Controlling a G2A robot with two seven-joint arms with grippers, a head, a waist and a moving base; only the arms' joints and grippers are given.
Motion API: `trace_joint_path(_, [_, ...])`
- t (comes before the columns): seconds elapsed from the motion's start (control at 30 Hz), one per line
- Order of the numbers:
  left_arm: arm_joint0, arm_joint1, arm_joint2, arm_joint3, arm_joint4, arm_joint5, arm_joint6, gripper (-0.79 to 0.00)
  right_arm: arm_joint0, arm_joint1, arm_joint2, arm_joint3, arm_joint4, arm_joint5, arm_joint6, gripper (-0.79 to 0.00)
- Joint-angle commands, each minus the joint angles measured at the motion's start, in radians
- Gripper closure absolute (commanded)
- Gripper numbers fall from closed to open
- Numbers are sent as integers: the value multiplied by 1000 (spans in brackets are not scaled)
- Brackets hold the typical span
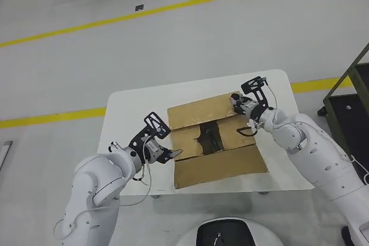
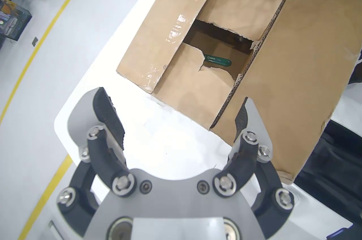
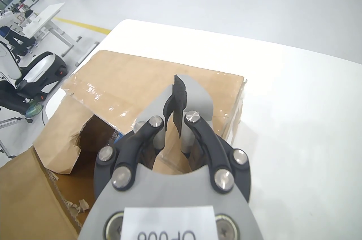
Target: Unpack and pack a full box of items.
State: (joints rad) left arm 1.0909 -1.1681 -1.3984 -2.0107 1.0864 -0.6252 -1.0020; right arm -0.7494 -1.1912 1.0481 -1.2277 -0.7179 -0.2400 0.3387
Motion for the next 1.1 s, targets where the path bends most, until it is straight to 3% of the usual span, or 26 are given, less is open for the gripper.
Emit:
trace_joint_path(0.0, [0,0,0,0,0,0,0,-785,0,-1,0,0,-8,0,4,0])
trace_joint_path(0.13, [9,2,-1,-3,10,5,31,-785,1,-3,0,3,-19,-4,6,0])
trace_joint_path(0.23, [28,11,-17,-10,50,-43,26,-785,1,-5,1,2,-23,-3,7,0])
trace_joint_path(0.47, [182,38,-115,-9,126,-105,-6,-785,-8,-8,6,0,-27,-8,6,0])
trace_joint_path(0.63, [273,50,-120,-29,129,-175,26,-785,-15,-11,5,-1,-31,-11,10,0])
trace_joint_path(0.87, [262,57,-49,-44,189,-234,100,-785,-14,-16,5,-1,-40,-11,18,0])
trace_joint_path(1.07, [233,61,-14,-12,198,-231,151,-785,-16,-19,8,-4,-47,-8,21,0])
